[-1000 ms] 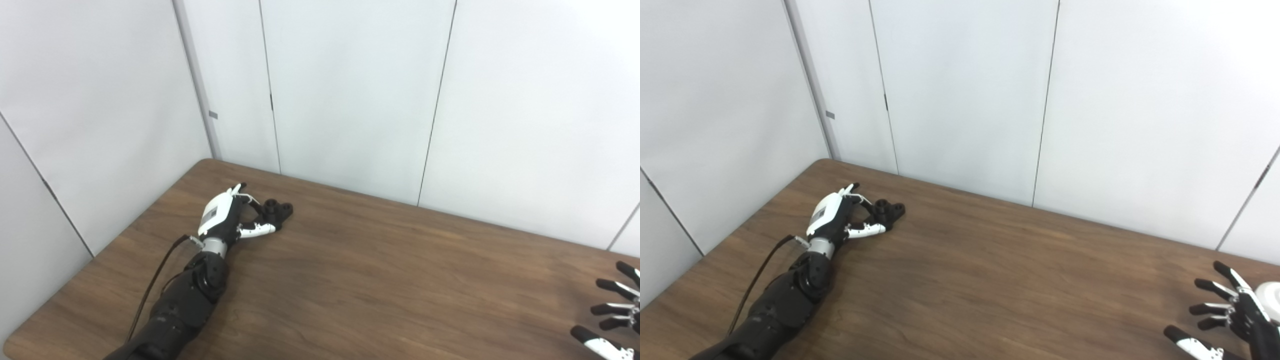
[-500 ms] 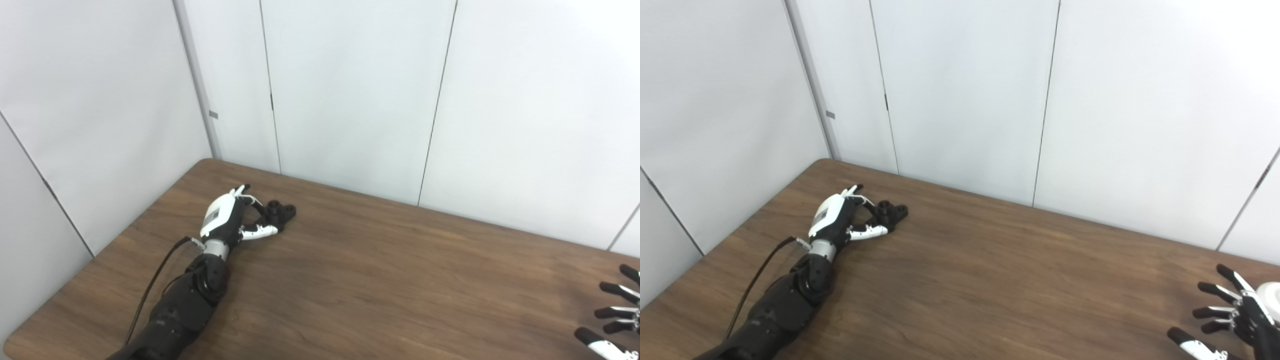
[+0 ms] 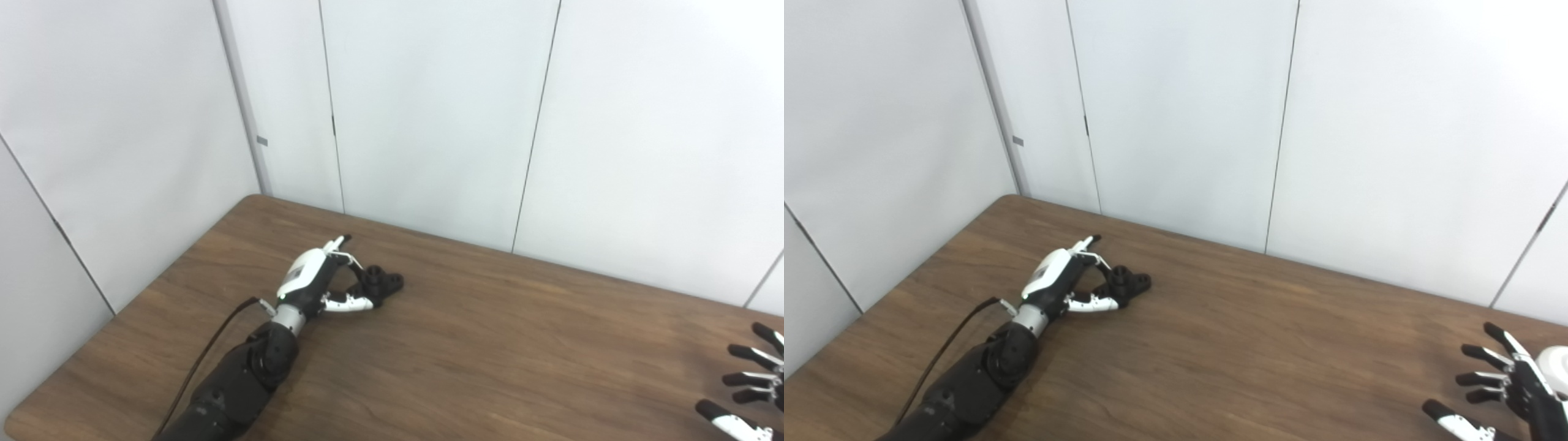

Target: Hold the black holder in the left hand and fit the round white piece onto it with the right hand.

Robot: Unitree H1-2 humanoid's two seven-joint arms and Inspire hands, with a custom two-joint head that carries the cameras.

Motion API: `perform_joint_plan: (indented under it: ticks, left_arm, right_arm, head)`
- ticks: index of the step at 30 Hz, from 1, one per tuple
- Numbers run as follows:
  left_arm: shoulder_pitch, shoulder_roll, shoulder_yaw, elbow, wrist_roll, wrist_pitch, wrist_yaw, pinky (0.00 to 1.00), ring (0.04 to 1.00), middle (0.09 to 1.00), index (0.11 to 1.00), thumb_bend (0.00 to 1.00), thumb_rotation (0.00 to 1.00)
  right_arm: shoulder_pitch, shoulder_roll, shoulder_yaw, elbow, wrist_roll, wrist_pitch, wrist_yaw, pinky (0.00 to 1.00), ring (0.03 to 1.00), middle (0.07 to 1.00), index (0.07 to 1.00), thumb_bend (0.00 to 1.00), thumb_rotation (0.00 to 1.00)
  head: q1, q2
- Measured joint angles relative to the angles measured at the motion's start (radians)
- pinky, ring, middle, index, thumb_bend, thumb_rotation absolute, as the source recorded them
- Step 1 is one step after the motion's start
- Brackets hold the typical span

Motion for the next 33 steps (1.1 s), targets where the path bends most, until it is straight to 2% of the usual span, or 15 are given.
perform_joint_plan:
  ticks: [6, 7, 11, 13, 19, 30, 33]
  left_arm:
    - [-0.010, -0.037, -0.054, -0.029, 0.002, -0.067, -0.068, 1.00, 1.000, 0.983, 0.482, 0.52, 0.06]
    - [-0.012, -0.046, -0.064, -0.035, 0.005, -0.074, -0.078, 1.00, 1.000, 0.981, 0.483, 0.52, 0.06]
    - [-0.019, -0.083, -0.095, -0.057, 0.016, -0.107, -0.126, 1.00, 1.000, 0.979, 0.482, 0.52, 0.06]
    - [-0.026, -0.099, -0.106, -0.058, 0.019, -0.131, -0.150, 1.00, 1.000, 0.980, 0.482, 0.52, 0.06]
    - [-0.036, -0.118, -0.137, -0.062, 0.032, -0.189, -0.201, 1.00, 1.000, 0.974, 0.482, 0.52, 0.06]
    - [-0.030, -0.154, -0.200, -0.114, 0.045, -0.200, -0.254, 1.00, 1.000, 0.964, 0.481, 0.52, 0.06]
    - [-0.036, -0.159, -0.209, -0.107, 0.044, -0.216, -0.268, 1.00, 1.000, 0.966, 0.482, 0.52, 0.06]
  right_arm:
    - [-0.010, 0.004, 0.001, -0.013, -0.001, 0.009, 0.000, 0.52, 0.631, 0.781, 0.893, 0.68, 0.22]
    - [-0.014, 0.004, 0.001, -0.013, 0.001, 0.009, 0.000, 0.52, 0.630, 0.781, 0.894, 0.67, 0.17]
    - [-0.017, 0.010, 0.000, -0.027, 0.028, 0.028, 0.001, 0.53, 0.621, 0.769, 0.888, 0.68, 0.14]
    - [-0.017, 0.014, 0.000, -0.027, 0.039, 0.031, 0.001, 0.53, 0.622, 0.768, 0.886, 0.69, 0.15]
    - [-0.017, 0.031, 0.001, -0.049, 0.064, 0.045, 0.002, 0.53, 0.611, 0.763, 0.880, 0.70, 0.19]
    - [-0.024, 0.038, 0.018, -0.101, 0.056, 0.070, 0.002, 0.53, 0.616, 0.764, 0.885, 0.69, 0.16]
    - [-0.024, 0.038, 0.020, -0.101, 0.046, 0.069, 0.001, 0.54, 0.624, 0.774, 0.886, 0.70, 0.22]
  head:
    - [-0.046, 0.009]
    - [-0.055, 0.012]
    - [-0.101, 0.021]
    - [-0.106, 0.023]
    - [-0.181, 0.041]
    - [-0.253, 0.077]
    - [-0.267, 0.083]
